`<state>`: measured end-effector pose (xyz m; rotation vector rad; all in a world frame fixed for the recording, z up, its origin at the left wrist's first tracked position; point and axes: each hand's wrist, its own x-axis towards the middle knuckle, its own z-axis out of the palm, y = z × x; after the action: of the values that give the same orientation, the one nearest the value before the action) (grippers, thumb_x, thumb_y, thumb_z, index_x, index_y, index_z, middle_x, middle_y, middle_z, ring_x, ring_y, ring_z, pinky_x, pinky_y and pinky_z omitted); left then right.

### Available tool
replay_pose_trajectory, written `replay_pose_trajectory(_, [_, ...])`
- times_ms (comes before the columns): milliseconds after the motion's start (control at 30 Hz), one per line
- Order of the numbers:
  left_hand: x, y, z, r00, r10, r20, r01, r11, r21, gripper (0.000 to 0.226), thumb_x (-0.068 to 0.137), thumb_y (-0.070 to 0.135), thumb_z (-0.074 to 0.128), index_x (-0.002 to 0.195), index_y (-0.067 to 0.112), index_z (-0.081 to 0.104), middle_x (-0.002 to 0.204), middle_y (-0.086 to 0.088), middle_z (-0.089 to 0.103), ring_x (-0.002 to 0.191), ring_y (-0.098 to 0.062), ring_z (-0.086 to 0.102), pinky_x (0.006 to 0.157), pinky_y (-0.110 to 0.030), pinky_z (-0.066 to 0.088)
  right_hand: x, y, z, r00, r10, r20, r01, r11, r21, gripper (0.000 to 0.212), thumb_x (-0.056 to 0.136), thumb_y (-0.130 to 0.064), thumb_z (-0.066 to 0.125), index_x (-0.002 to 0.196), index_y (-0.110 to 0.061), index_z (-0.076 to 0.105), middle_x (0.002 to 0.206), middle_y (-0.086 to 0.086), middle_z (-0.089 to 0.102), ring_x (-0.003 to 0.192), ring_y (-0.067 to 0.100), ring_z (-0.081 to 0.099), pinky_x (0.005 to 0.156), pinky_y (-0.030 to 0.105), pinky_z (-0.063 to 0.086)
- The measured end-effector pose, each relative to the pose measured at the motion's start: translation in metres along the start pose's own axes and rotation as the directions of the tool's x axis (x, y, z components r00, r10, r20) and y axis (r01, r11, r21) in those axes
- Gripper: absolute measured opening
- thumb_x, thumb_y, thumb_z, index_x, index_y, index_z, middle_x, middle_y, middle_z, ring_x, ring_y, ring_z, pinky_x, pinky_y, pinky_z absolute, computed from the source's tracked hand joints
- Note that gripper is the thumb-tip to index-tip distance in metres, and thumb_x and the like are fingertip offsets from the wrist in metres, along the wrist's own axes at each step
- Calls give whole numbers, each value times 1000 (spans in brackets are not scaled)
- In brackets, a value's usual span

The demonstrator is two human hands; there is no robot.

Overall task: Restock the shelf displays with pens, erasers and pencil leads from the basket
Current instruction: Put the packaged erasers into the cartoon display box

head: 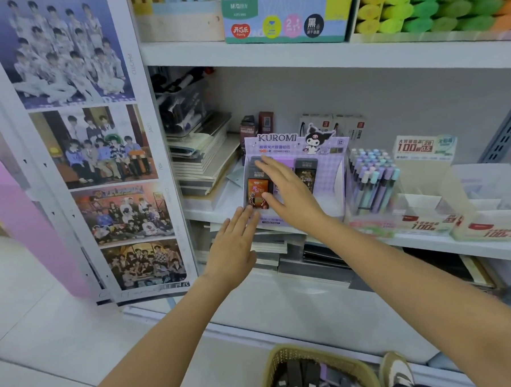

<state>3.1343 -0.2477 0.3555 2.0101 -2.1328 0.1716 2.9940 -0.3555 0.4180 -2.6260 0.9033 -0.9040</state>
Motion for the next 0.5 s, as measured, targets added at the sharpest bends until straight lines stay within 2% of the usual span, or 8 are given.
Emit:
replay_pose_trajectory(67, [-6,4,5,999,-2,-41,1,1000,-24,75,96,21,48,155,15,3,163,-6,-8,150,-23,-6,121,-38,9,-23,-1,5,994,-28,-105,35,997,66,52,97,-15,53,147,-17,37,154,1,32,142,16,28,117,33,24])
replay_pose_trajectory(133, [-17,12,15,992,-17,-121,4,995,-103,68,89,11,54,151,9,26,160,-13,14,147,-30,17,115,-41,25,-53,0,17,986,-49,-162,68,991,112,41,97,-12,53,138,-12,49,144,4,45,134,17,40,113,34,32])
replay_pose_trajectory(200, [-31,19,38,979,-44,-200,4,981,-194,59,80,1,60,137,5,48,147,-17,40,132,-34,42,102,-43,40,-87,6,39,990,-40,-132,61,985,163,32,96,-10,53,128,-9,58,131,6,55,124,19,49,105,35,40])
replay_pose_trajectory(233, [-39,23,56,980,-62,-190,18,974,-225,54,79,-1,61,131,4,54,141,-16,47,125,-35,48,96,-43,43,-105,12,54,996,-8,-87,25,980,196,29,96,-10,53,124,-9,60,125,5,58,119,18,52,102,34,42])
replay_pose_trajectory(300, [-59,31,97,995,-95,-38,81,956,-281,46,84,2,59,129,7,55,138,-12,49,121,-32,50,94,-40,42,-146,27,87,993,104,46,-113,962,249,25,96,-10,52,119,-11,62,117,2,60,109,15,56,95,31,45])
replay_pose_trajectory(367, [-83,39,146,971,-103,214,168,936,-310,43,94,13,50,137,16,47,143,-2,41,127,-22,43,100,-33,36,-191,48,124,951,229,207,-279,925,257,22,97,-11,51,115,-14,64,111,-2,61,100,11,58,89,28,47])
replay_pose_trajectory(433, [-112,49,197,909,-82,409,217,931,-295,42,97,18,44,140,20,42,147,3,37,131,-17,39,103,-28,33,-237,69,161,863,345,370,-436,878,199,21,98,-15,51,115,-17,64,111,-3,62,95,9,59,86,27,49])
replay_pose_trajectory(500, [-143,60,244,821,-50,568,251,927,-280,45,99,21,41,143,20,38,150,4,34,133,-16,38,104,-27,33,-284,89,198,735,464,495,-585,802,118,21,98,-19,51,116,-21,63,111,-3,64,91,8,59,82,23,49])
